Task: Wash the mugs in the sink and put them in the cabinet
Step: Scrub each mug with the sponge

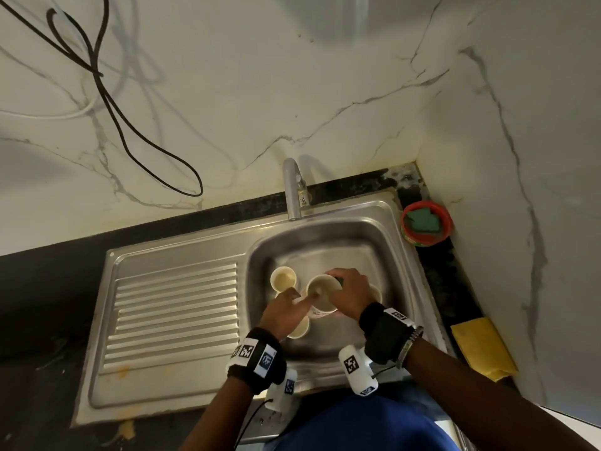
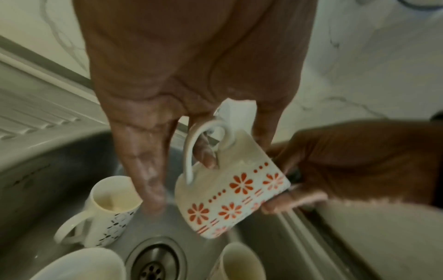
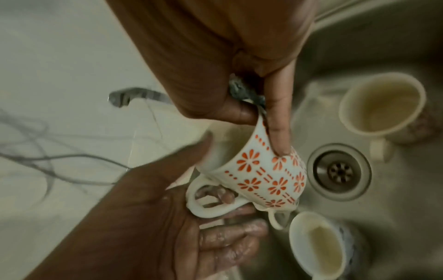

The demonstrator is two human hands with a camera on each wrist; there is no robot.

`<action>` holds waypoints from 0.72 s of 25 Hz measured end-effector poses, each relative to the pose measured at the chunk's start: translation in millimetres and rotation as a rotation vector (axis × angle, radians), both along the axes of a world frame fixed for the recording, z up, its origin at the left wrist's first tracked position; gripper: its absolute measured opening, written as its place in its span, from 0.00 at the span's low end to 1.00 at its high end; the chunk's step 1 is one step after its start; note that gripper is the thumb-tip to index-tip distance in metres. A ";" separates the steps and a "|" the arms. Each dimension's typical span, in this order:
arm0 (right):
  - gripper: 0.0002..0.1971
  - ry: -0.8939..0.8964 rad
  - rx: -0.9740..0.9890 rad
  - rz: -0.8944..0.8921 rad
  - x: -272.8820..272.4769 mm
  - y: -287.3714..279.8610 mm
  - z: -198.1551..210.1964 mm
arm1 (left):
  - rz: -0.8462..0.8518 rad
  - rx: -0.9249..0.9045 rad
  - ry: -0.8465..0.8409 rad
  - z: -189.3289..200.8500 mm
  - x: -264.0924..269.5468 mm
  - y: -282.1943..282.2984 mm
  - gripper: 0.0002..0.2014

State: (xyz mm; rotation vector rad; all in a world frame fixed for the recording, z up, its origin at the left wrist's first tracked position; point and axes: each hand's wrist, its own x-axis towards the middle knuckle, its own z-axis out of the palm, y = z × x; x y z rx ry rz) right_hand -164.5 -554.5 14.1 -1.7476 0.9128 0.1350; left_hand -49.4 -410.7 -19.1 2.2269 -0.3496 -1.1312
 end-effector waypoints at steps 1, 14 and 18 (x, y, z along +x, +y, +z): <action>0.15 0.014 -0.071 0.058 3.2 0.3 0.0 | 0.007 0.086 0.041 -17.6 2.6 -3.6 0.24; 0.21 0.076 -0.068 -0.246 -47.6 -56.4 -65.6 | 0.257 0.185 0.313 -144.8 41.9 -104.5 0.12; 0.21 0.148 -0.053 -0.291 -79.3 -56.8 -74.9 | 0.192 0.191 0.390 -178.7 26.5 -127.5 0.13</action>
